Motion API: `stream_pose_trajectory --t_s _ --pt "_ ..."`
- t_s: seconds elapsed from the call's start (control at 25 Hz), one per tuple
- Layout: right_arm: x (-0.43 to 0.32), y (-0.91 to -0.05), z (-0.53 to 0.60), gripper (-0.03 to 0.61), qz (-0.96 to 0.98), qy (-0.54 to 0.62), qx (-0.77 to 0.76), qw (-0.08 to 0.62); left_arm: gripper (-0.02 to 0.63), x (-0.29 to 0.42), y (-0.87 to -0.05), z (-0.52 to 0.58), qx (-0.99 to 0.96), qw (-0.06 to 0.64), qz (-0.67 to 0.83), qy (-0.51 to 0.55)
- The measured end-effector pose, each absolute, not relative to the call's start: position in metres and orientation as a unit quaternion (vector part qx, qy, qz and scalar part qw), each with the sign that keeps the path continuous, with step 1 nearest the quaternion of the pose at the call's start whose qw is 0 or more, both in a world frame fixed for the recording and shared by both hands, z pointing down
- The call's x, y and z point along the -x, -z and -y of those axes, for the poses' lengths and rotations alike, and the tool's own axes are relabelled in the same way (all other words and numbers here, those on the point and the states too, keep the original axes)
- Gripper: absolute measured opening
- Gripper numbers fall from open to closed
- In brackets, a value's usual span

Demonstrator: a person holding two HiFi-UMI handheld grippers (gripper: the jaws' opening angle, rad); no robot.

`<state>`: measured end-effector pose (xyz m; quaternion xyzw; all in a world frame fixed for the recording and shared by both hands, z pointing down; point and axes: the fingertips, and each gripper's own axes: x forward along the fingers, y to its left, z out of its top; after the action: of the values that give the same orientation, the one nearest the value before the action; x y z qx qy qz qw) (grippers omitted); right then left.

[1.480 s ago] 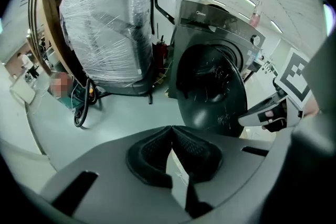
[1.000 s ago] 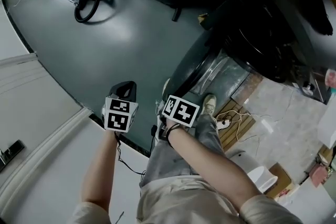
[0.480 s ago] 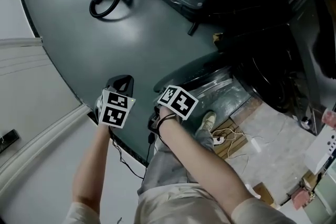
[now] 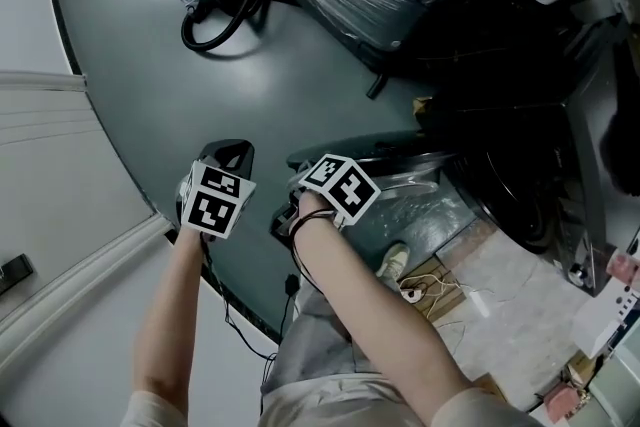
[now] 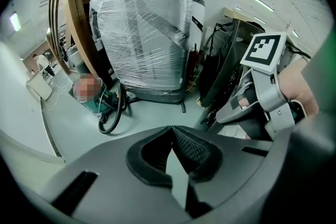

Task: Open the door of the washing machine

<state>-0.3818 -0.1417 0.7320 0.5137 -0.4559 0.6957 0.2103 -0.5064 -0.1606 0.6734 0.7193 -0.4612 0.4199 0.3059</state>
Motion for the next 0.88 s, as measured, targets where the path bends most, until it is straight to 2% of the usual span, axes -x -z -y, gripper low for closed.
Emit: stream_pose_trajectory --t_s 0.28,0.56,0.88 --pt "0.395 -0.731 0.167 0.089 0.457 -0.703 -0.509 0.194 0.020 0.515 -0.656 0.205 -0.730 0.290 0.455 -0.419" --pt "0.395 -0.727 0.169 0.084 0.480 -0.693 -0.491 0.219 0.020 0.501 -0.642 0.213 -0.741 0.281 0.446 -0.416" --pt "0.368 -0.671 0.166 0.071 0.555 -0.650 -0.468 0.225 0.020 0.469 -0.613 0.200 -0.749 0.274 0.438 -0.415"
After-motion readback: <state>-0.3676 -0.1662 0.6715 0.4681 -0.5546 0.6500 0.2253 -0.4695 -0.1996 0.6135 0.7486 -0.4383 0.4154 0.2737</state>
